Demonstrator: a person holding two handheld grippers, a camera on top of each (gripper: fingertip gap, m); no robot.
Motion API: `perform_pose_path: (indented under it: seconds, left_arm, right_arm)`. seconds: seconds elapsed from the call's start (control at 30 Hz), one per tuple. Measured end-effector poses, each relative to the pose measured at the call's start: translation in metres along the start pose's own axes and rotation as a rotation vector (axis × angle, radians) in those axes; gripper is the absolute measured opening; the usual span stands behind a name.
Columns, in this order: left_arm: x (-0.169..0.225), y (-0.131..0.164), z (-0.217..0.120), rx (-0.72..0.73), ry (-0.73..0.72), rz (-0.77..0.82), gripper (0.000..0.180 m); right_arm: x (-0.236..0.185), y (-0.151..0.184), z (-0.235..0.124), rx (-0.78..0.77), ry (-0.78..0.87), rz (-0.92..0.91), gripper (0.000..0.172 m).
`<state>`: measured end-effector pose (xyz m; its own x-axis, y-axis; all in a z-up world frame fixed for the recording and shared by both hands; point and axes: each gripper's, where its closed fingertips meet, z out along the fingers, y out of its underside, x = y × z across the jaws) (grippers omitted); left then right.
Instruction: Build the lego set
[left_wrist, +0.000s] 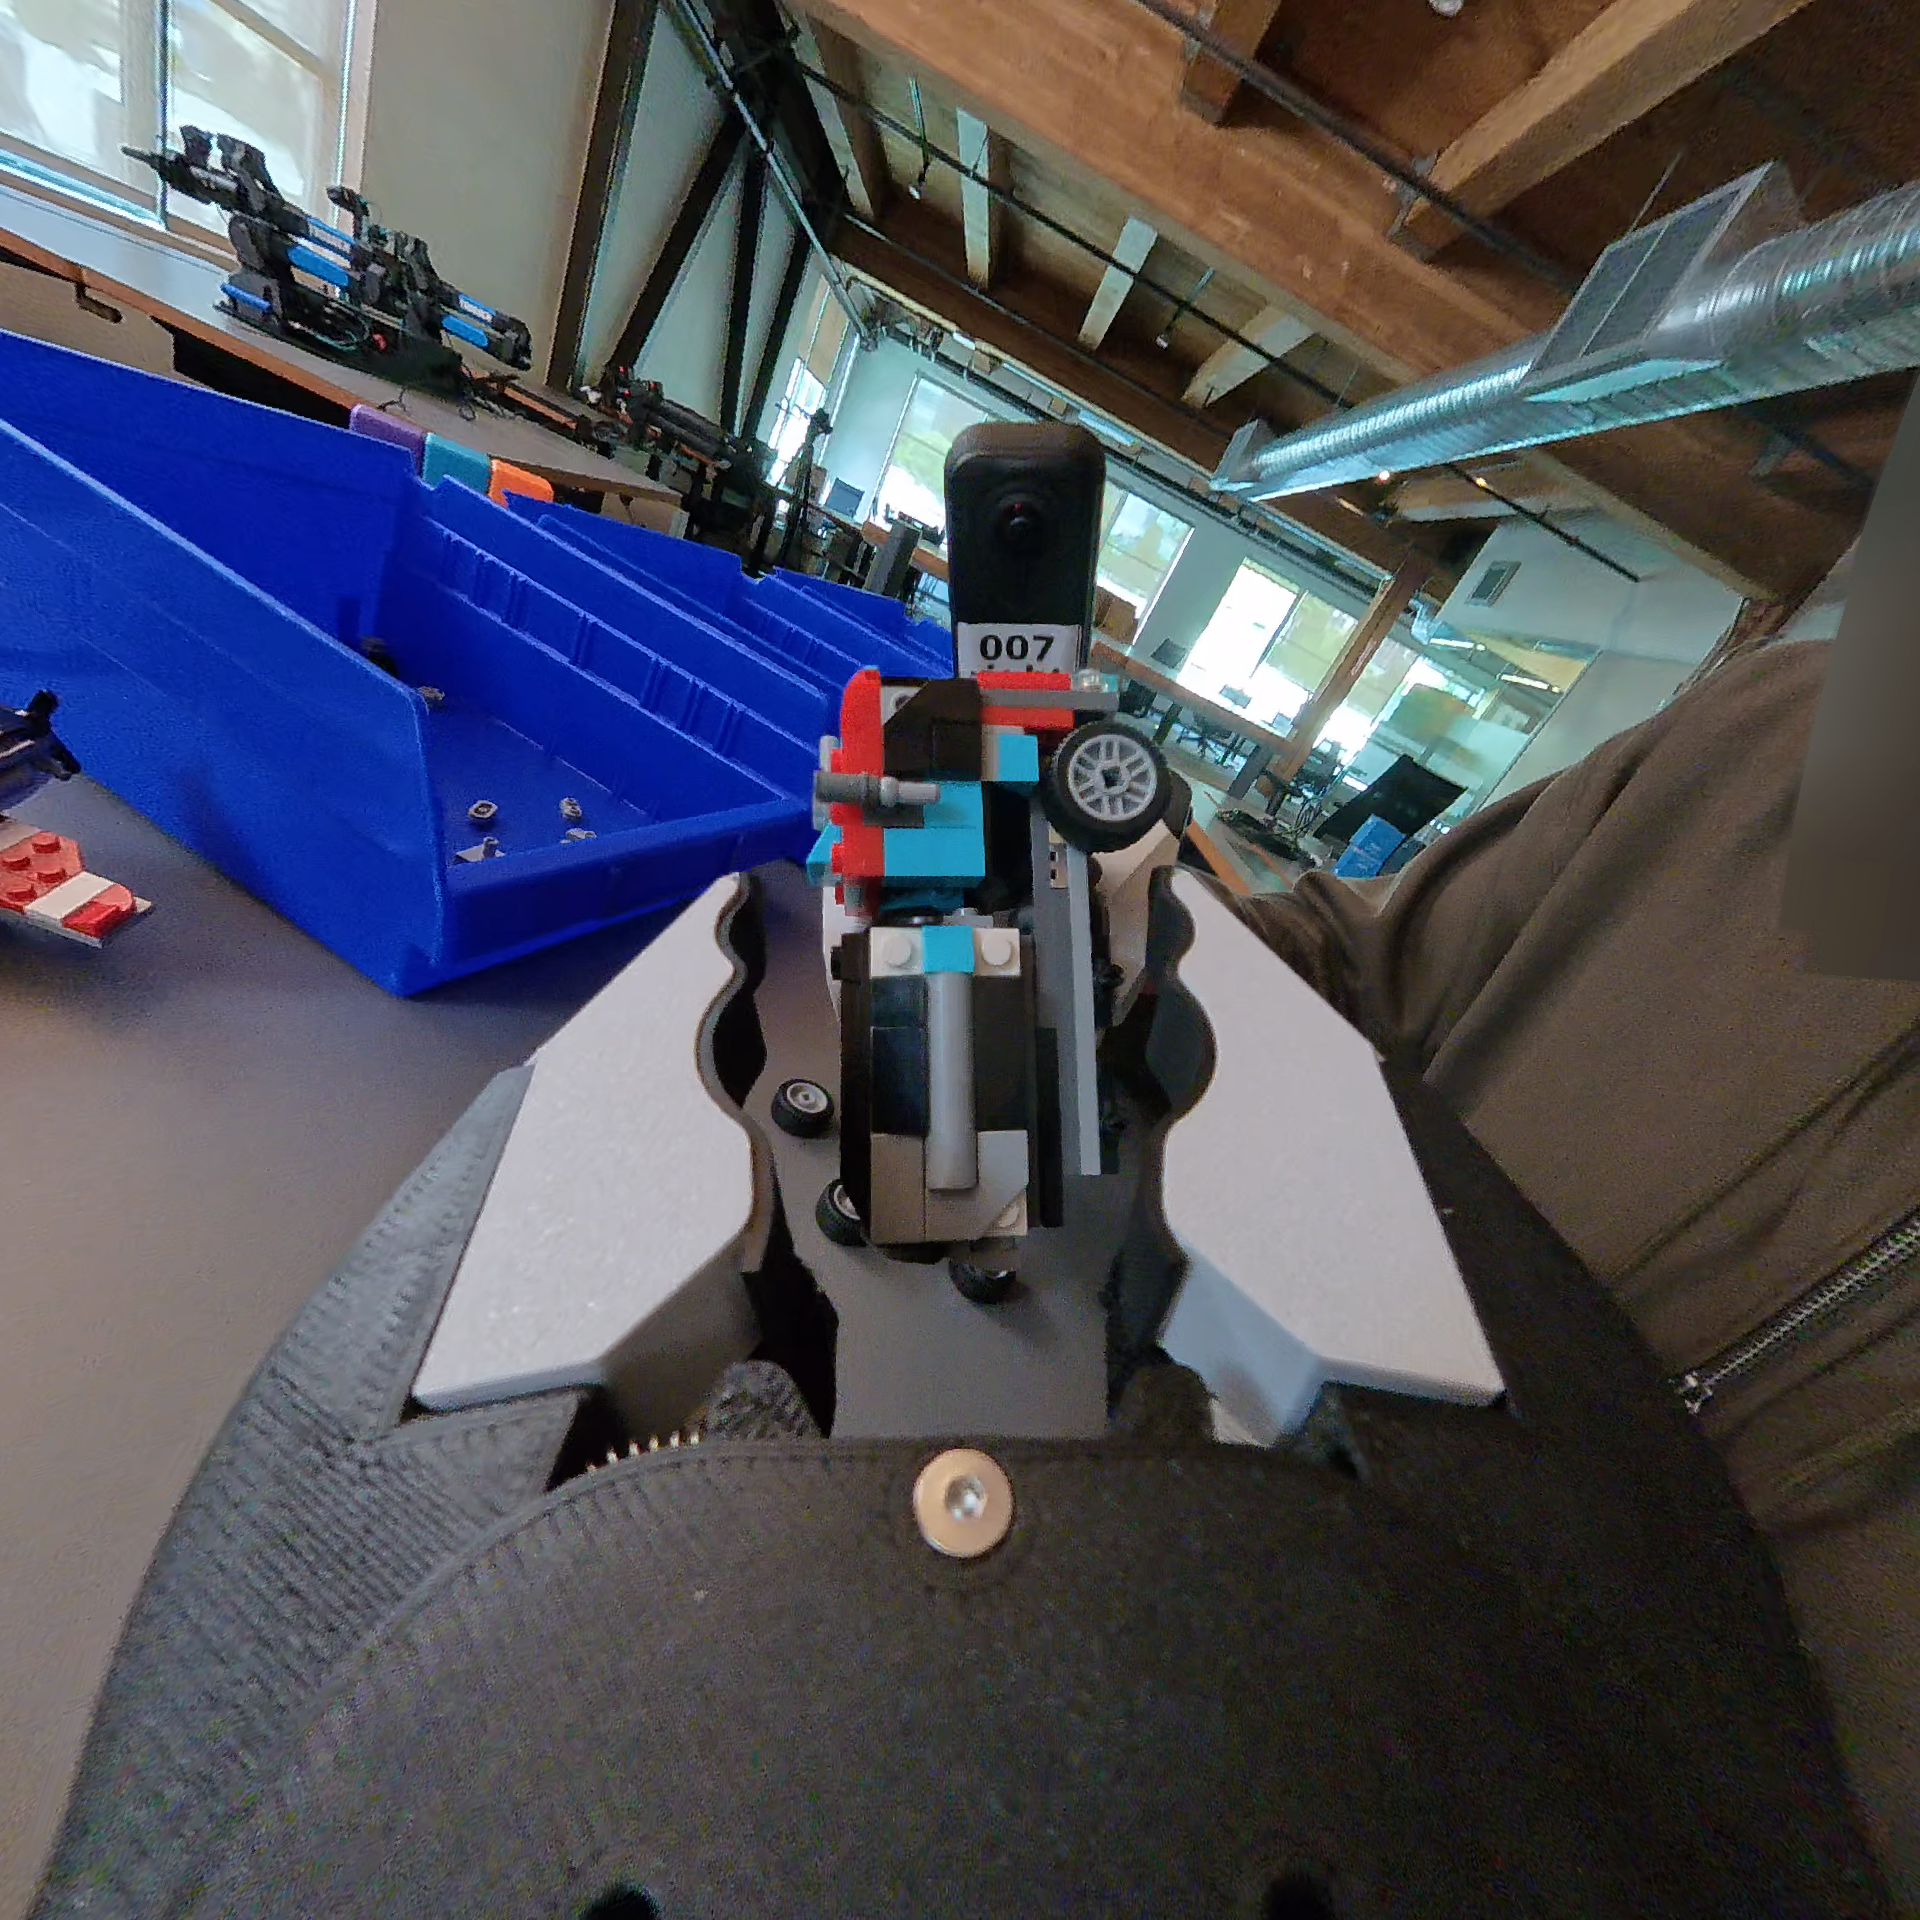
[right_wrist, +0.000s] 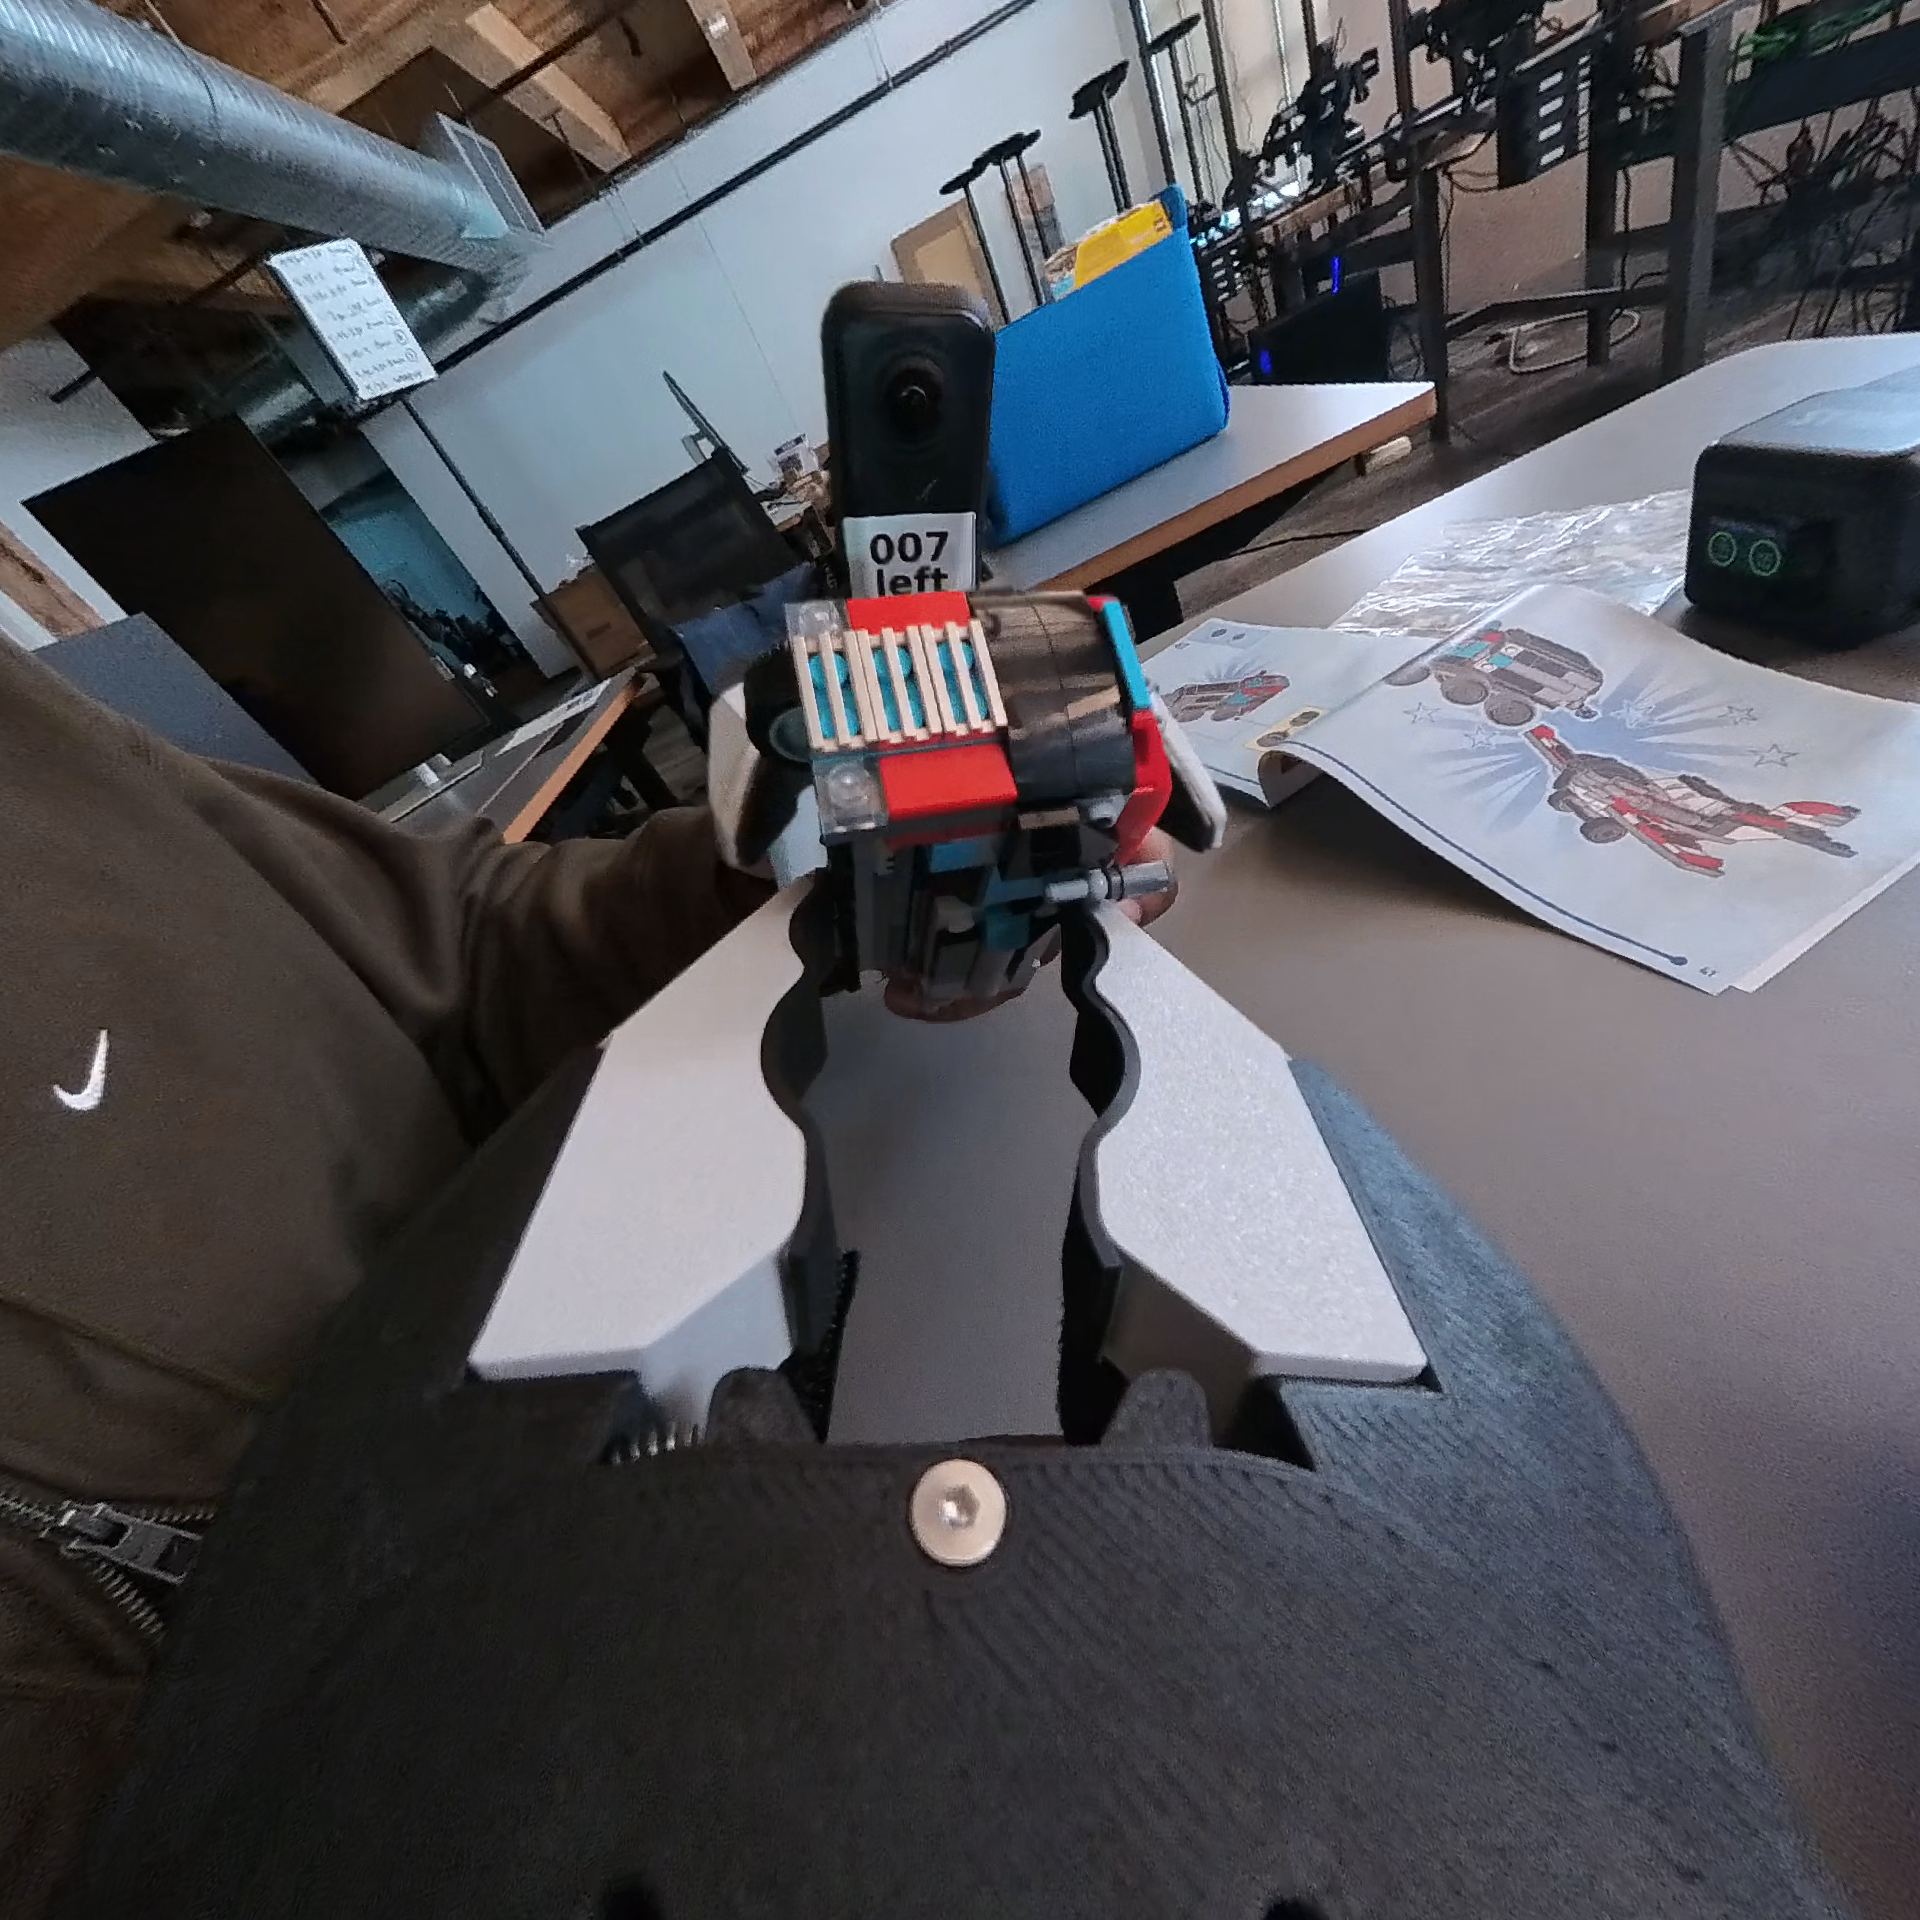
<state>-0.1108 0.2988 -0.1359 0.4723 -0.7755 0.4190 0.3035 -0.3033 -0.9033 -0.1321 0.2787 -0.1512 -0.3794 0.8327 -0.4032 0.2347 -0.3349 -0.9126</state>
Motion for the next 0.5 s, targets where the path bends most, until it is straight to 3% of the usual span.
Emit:
perform_pose_path:
  seconds: [0.23, 0.5]
  left_arm:
    - [0.0, 0.01, 0.002, -0.053, 0.005, -0.005, 0.06]
    - [-0.007, 0.009, 0.002, 0.025, 0.031, -0.181, 0.051]
  right_arm:
    - [0.0, 0.01, -0.001, -0.093, 0.016, -0.019, 0.044]
    - [0.006, 0.008, -0.004, -0.095, 0.047, 0.01, 0.045]
